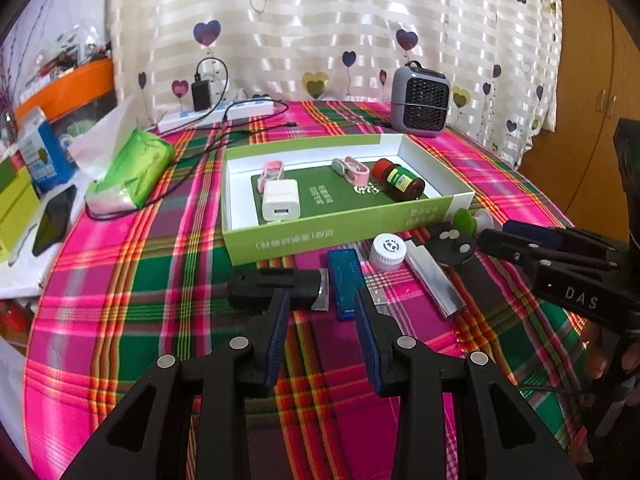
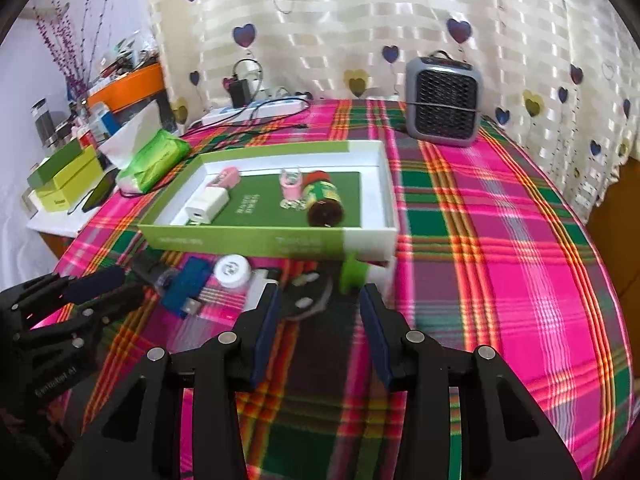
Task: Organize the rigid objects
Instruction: 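Withdraw both open tools from the box toward the loose items beside it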
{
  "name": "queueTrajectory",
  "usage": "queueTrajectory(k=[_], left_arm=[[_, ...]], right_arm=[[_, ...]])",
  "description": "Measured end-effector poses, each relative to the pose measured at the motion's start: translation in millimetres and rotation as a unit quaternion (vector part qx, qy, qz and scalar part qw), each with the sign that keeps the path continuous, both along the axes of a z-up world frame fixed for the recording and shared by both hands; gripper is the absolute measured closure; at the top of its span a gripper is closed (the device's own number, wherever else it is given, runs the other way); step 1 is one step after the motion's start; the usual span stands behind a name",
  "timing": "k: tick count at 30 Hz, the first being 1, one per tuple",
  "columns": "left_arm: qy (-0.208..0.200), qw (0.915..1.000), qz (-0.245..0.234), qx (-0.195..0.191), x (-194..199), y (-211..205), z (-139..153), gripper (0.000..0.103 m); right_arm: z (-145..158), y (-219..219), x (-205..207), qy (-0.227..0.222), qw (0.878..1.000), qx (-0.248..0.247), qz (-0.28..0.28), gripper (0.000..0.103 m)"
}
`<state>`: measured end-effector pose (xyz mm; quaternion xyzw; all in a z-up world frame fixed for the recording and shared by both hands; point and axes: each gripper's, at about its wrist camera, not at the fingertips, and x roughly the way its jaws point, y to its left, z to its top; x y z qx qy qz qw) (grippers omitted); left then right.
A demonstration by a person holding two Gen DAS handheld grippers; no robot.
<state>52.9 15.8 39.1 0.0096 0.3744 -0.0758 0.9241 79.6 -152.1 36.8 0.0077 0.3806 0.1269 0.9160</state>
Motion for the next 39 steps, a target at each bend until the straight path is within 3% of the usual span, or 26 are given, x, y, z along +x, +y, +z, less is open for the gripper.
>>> queueTrajectory(k=[12, 18, 31, 39], left_arm=[[0.008, 0.9999, -0.002, -0.013, -1, 4, -7, 0.071], [0.016, 0.9996, 0.004, -0.023, 2, 12, -10, 0.071], [0.020, 0.9993, 0.005, -0.032, 7, 16, -10, 0.071], [0.021, 0.9992, 0.008, -0.032, 10, 21, -9, 0.071]], right_arm=[[-8, -19, -4, 0.005, 1.000, -0.010, -0.012, 0.061], [-11, -35, 10, 0.023, 0.999, 0.015, -0.020, 0.061], [-6, -30, 28, 0.032, 0.997, 0.065, -0.036, 0.060], [-14, -22, 42, 0.053, 0.996, 0.055, -0.044, 0.060]])
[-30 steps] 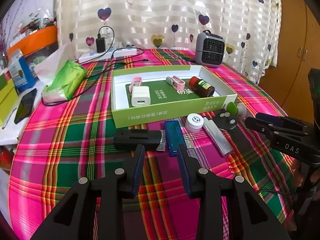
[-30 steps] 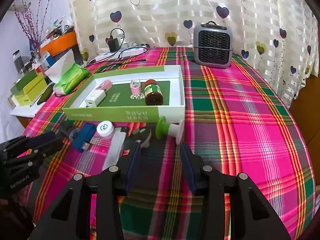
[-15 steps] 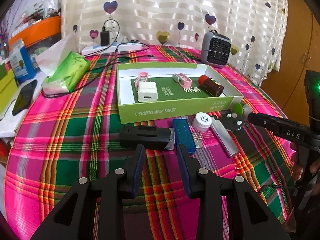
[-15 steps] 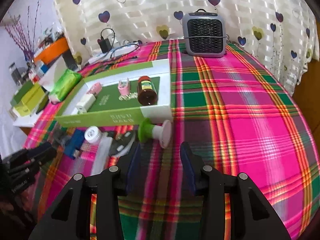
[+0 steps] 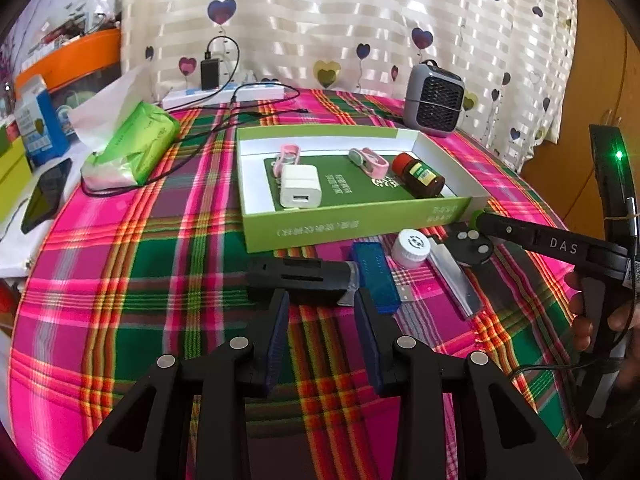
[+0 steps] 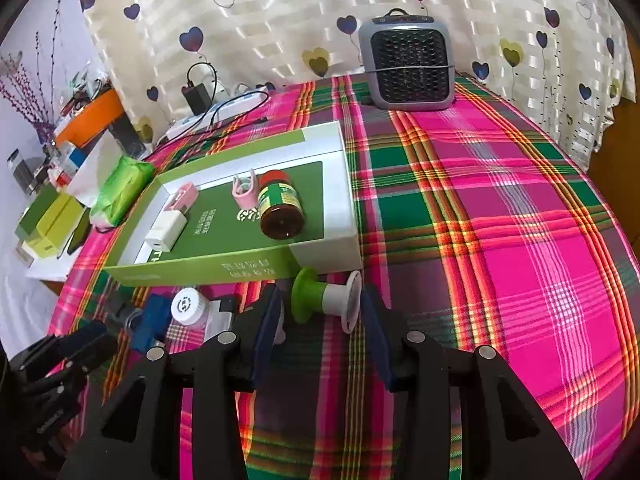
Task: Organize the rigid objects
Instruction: 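Grasp the black power bank with the left tool while the right tool grasps the green spool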
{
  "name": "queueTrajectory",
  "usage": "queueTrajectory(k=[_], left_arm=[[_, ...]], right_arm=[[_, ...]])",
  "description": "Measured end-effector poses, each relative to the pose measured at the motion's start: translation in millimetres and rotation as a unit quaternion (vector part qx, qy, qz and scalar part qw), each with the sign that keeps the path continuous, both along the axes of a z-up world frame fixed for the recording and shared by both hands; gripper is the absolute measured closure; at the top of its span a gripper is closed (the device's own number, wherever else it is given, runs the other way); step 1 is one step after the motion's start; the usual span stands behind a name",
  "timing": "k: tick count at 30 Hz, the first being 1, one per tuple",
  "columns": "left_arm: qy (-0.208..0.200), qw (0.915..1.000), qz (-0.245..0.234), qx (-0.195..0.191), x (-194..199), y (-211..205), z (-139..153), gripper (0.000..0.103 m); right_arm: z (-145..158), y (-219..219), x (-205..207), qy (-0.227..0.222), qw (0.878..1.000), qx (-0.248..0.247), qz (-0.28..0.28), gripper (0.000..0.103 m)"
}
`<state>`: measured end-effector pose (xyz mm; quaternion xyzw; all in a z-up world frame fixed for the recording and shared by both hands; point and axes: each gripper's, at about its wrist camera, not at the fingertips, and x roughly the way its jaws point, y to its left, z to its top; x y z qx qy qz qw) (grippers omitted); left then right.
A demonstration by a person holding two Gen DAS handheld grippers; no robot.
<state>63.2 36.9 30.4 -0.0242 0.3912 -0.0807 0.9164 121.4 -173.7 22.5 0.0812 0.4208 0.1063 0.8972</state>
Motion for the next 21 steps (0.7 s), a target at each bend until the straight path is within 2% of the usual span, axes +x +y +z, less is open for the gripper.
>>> queueTrajectory(k=[8, 12, 15, 17, 18, 21], left_arm=[[0.001, 0.9998, 0.013, -0.013, 11, 18, 4, 0.071], [0.004, 0.9992, 0.013, -0.037, 19, 28, 4, 0.071], [0.006, 0.9994, 0.015, -0.030, 24, 31, 3, 0.071], [0.008, 0.9990, 0.013, -0.041, 26, 34, 2, 0.071], [0.010, 0.9987, 0.010, -0.049, 26, 35, 2, 0.071], [0.018, 0.9970, 0.002, -0.076, 31, 41, -1, 0.071]], right_arm=[[-3, -1, 8, 0.012, 1.000, -0.019, -0.017, 0.060], [-4, 0, 9, 0.012, 1.000, -0.024, -0.016, 0.060], [-4, -1, 9, 0.012, 1.000, -0.021, -0.017, 0.060], [-4, -1, 9, 0.013, 1.000, -0.019, -0.016, 0.063], [-4, -1, 9, 0.011, 1.000, -0.018, -0.015, 0.068], [-3, -1, 9, 0.009, 1.000, -0.023, -0.015, 0.068]])
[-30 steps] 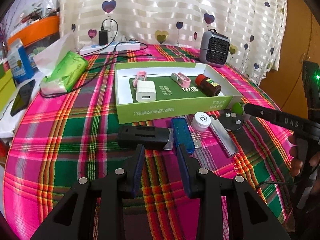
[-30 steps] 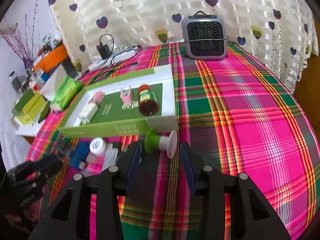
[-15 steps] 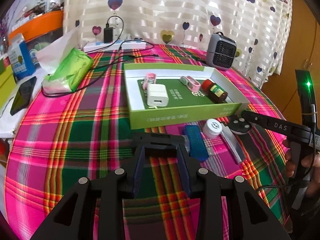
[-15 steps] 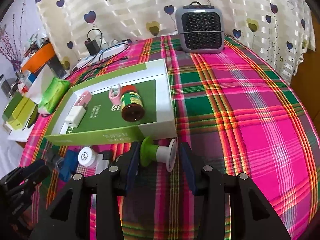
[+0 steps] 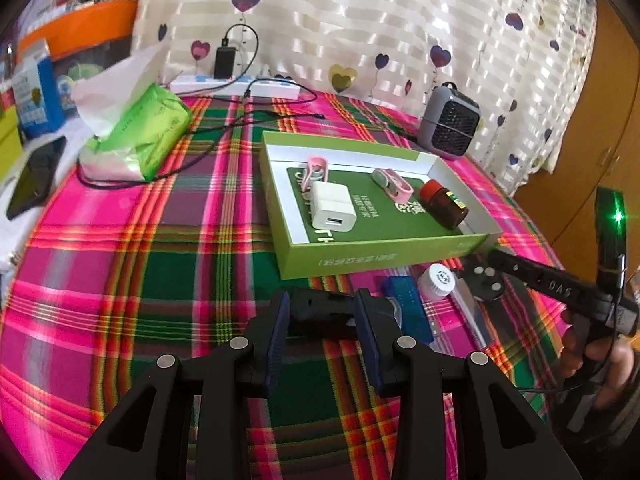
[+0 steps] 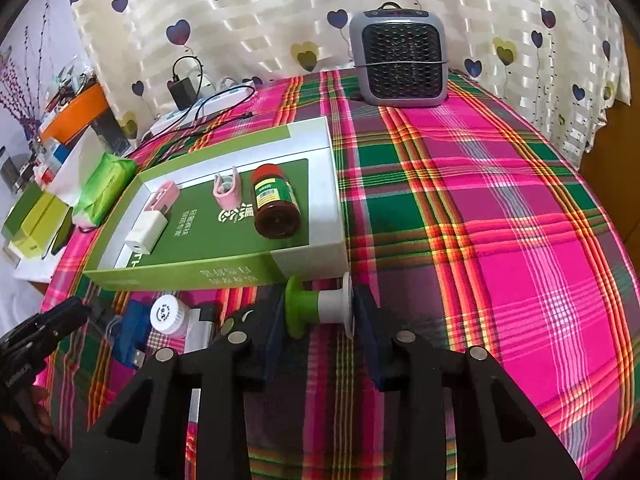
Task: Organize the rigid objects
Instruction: 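Grasp the black power bank with the left tool while the right tool grasps the green spool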
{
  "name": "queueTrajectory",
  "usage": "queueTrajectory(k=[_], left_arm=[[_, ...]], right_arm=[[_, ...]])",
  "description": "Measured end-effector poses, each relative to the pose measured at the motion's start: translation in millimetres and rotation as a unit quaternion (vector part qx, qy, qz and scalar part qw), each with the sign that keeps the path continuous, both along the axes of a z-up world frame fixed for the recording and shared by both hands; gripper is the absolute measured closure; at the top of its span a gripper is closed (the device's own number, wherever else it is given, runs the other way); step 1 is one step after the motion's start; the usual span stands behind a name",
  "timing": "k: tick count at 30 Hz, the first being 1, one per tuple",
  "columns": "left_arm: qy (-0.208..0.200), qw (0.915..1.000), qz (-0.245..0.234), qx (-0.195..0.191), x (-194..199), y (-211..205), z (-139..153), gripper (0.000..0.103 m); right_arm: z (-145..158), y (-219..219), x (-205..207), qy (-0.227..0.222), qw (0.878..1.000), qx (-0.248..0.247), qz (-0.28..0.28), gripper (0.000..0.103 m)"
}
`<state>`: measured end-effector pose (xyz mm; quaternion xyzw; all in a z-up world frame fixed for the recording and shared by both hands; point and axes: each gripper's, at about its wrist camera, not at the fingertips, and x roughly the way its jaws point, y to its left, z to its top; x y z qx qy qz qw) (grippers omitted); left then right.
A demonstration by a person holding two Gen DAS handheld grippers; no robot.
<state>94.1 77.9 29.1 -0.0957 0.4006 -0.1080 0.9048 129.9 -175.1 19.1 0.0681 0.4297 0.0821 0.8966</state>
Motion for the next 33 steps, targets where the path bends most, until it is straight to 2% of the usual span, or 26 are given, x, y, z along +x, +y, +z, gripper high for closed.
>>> queueTrajectory(k=[11, 19, 24, 29, 33], left_arm=[[0.015, 0.9983, -0.031, -0.048, -8, 2, -3, 0.070], [0.014, 0.9971, -0.059, -0.047, -31, -13, -3, 0.070], [0.015, 0.9963, -0.079, -0.029, -44, -25, -4, 0.070], [-0.022, 0.9969, -0.062, 0.042, -49, -28, 7, 0.070], [-0.026, 0.9955, -0.072, 0.057, -39, -22, 10, 0.070]], right_arm=[[2, -1, -6, 0.000, 1.000, -0.014, -0.003, 0.068], [2, 2, -12, -0.002, 1.000, -0.016, 0.005, 0.068], [4, 1, -15, -0.004, 1.000, -0.016, 0.005, 0.068], [3, 1, -18, -0.004, 1.000, -0.013, 0.008, 0.068], [3, 4, -21, -0.004, 1.000, -0.013, 0.014, 0.068]])
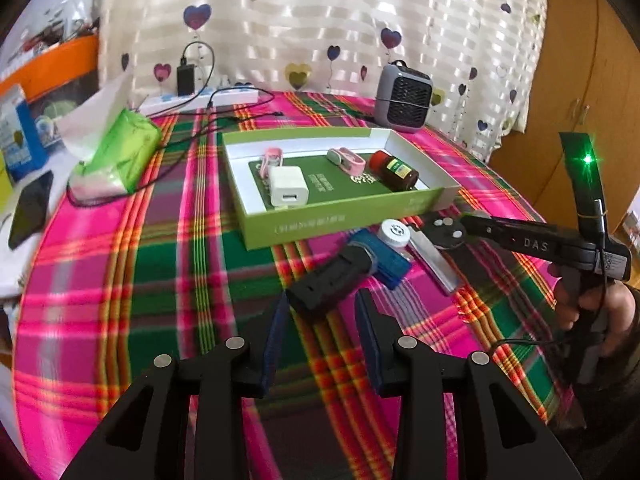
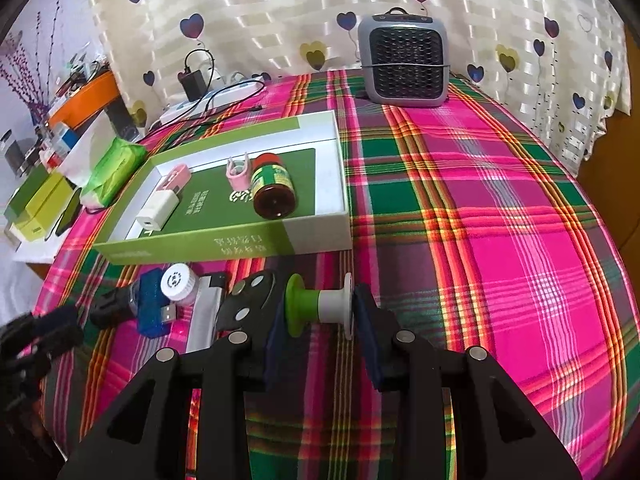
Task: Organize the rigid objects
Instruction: 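Grasp the black power bank with the left tool while the right tool grasps the green spool, then lift the black power bank with the left tool while the right tool holds the green spool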
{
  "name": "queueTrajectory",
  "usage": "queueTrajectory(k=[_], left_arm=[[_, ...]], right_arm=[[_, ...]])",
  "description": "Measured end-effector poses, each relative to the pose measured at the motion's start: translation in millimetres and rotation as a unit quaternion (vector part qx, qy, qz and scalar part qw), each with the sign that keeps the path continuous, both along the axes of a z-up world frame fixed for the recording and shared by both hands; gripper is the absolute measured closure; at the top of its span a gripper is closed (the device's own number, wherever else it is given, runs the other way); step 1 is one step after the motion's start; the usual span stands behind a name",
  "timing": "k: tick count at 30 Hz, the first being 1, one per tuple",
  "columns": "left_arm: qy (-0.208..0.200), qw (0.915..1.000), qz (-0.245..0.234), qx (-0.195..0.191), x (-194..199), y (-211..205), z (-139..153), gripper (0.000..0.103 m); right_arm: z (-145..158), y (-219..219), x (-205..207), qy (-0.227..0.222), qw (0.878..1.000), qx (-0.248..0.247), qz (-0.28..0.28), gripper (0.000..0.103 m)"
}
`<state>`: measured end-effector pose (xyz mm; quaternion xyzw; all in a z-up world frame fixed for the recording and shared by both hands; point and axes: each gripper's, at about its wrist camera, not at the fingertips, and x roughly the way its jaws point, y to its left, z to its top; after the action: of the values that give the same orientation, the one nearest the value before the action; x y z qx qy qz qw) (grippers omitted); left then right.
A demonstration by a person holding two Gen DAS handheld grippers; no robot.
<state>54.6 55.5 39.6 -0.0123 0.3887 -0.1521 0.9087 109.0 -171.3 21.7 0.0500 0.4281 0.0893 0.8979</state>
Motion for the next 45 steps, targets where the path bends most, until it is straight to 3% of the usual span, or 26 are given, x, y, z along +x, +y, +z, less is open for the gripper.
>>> queueTrajectory(k=[3, 8, 17, 30, 45], left_arm=[[-0.010, 0.9996, -0.019, 0.018, 9, 0, 0, 0.068], [-0.011, 0.9987, -0.048, 0.013, 22, -1, 0, 0.068], [-0.011, 0.9923, -0.111, 0.054, 33, -17, -5, 0.068], [0.016, 0.9894, -0.137, 0.046, 45, -20, -13, 0.067], [0.027, 0.9876, -0.131, 0.082, 47, -33, -21, 0.067]], right_arm=[[-1, 0, -1, 0.000, 1.000, 0.000, 0.002, 0.068], [-1, -1, -2, 0.002, 1.000, 0.000, 0.002, 0.068], [-2, 0, -2, 0.003, 1.000, 0.001, 0.003, 0.068], [-2, 1, -2, 0.003, 1.000, 0.001, 0.002, 0.068], [-2, 2, -1, 0.002, 1.000, 0.001, 0.003, 0.068]])
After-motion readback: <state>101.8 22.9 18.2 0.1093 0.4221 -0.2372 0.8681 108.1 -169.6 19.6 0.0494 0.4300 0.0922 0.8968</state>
